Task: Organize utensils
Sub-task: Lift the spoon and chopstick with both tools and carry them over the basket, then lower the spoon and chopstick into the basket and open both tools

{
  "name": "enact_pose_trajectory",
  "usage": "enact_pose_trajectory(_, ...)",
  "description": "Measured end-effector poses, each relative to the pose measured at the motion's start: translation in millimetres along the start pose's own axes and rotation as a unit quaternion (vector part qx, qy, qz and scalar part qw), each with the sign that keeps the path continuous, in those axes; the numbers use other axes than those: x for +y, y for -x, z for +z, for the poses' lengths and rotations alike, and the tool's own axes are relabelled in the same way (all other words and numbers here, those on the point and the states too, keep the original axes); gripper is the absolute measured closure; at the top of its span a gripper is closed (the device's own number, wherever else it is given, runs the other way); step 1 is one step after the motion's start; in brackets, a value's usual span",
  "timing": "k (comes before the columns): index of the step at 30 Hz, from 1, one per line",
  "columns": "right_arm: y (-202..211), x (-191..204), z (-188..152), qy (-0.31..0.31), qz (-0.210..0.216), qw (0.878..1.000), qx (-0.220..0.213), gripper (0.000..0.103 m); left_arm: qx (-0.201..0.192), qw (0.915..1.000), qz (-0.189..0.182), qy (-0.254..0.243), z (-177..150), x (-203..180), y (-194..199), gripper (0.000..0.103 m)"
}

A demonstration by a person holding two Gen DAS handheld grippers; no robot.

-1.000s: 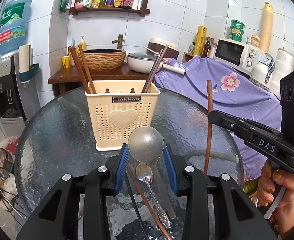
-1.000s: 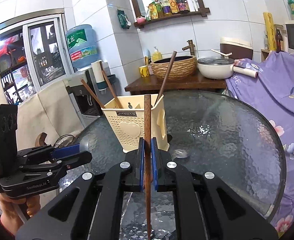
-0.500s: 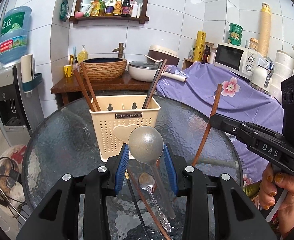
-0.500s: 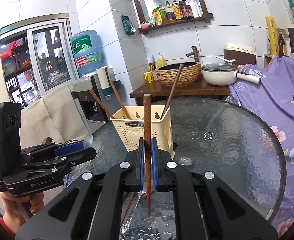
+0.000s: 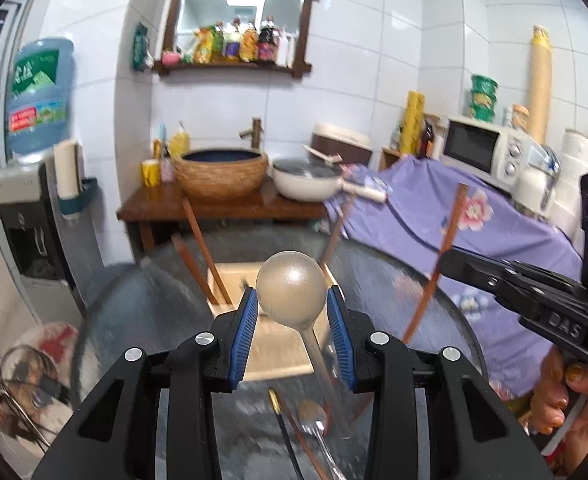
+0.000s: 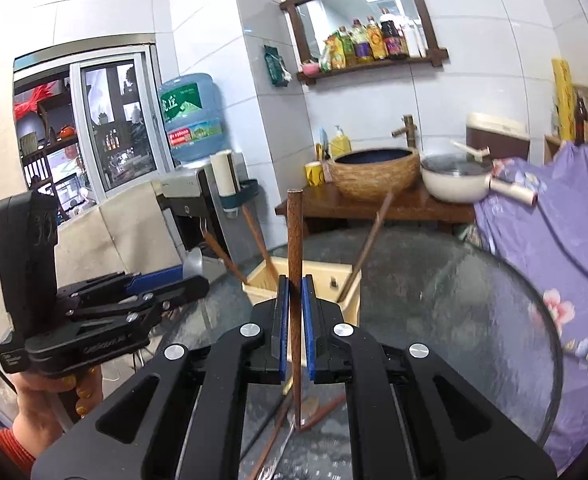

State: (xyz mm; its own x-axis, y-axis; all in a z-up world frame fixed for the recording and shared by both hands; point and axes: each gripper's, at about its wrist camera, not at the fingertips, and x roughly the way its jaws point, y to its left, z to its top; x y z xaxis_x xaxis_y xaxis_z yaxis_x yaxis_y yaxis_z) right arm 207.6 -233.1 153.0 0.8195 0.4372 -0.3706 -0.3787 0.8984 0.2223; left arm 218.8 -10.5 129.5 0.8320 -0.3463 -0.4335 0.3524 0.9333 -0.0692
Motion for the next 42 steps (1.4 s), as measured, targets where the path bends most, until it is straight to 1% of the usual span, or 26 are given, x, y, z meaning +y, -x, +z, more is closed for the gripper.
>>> enact_pose_trajectory(3, 0.3, 5.2, 32.1, 0.009, -0.003, 1.0, -0.016, 0.096, -0.02, 0.9996, 0.022, -0.001, 30.3, 5.5, -0.5, 0.068)
enact_pose_trajectory(5, 0.8, 7.7, 53.5, 0.011, -0.005, 1.0, -0.029, 0.096, -0.038, 0.9981, 0.047, -0.004, 50.4, 8.0, -1.3, 0.068)
enact_pose_trajectory(7, 1.0, 10.0, 80.0, 0.009, -0.009, 0.999, -0.048, 0.096, -0.05, 0.997, 0.06, 0.001, 68.2, 10.6, -2.6, 0.068)
enact_pose_trajectory(9, -1.2, 11.5, 100.8, 0.01, -0.022, 0.998, -0.064, 0.096, -0.069, 0.9935, 0.091, -0.004, 84.2, 9.8, -5.9, 0.068)
enact_pose_trajectory(12, -11.3, 9.1, 120.8, 0.006, -0.043, 0.996, -0.083, 0.096, -0.081, 0.9895, 0.12, -0.006, 95.2, 9.4, -15.0, 0.068)
enact_pose_trajectory(14, -24.2, 4.1, 125.5, -0.007, -0.049, 0.995, -0.082, 0.096, -0.082, 0.987, 0.138, 0.0, 97.6, 11.2, -26.9, 0.068)
enact_pose_trajectory(17, -43.2, 0.3, 120.4, -0.011, -0.064, 0.995, -0.079, 0.096, -0.07, 0.9865, 0.147, 0.016, 88.6, 15.7, -48.6, 0.068)
enact_pose_trajectory(20, -67.5, -7.3, 101.3, -0.012, -0.082, 0.994, -0.069, 0.096, -0.055, 0.9858, 0.158, 0.02, 74.2, 19.7, -70.0, 0.068)
enact_pose_trajectory(25, -91.5, -20.3, 68.5, -0.025, -0.086, 0.995, -0.045, 0.096, -0.041, 0.9835, 0.175, 0.014, 49.8, 24.3, -89.9, 0.068)
enact_pose_trajectory(30, -105.7, -28.1, 45.6, -0.032, -0.084, 0.996, -0.025, 0.096, -0.038, 0.9797, 0.197, -0.008, 34.4, 24.8, -99.0, 0.068)
enact_pose_trajectory(32, -111.4, -28.6, 39.1, -0.032, -0.084, 0.996, -0.016, 0.096, -0.05, 0.9752, 0.213, -0.035, 28.3, 19.7, -99.5, 0.068)
enact_pose_trajectory(35, -117.4, -28.1, 29.8, -0.03, -0.081, 0.996, -0.006, 0.096, -0.057, 0.9735, 0.215, -0.056, 24.4, 14.4, -97.6, 0.068)
enact_pose_trajectory(37, -121.9, -28.7, 24.5, -0.031, -0.079, 0.996, 0.001, 0.096, -0.057, 0.9732, 0.215, -0.061, 23.7, 12.9, -97.7, 0.068)
enact_pose_trajectory(42, -128.3, -30.9, 13.7, -0.038, -0.077, 0.996, 0.011, 0.096, -0.045, 0.9745, 0.208, -0.071, 27.1, 12.2, -101.3, 0.068)
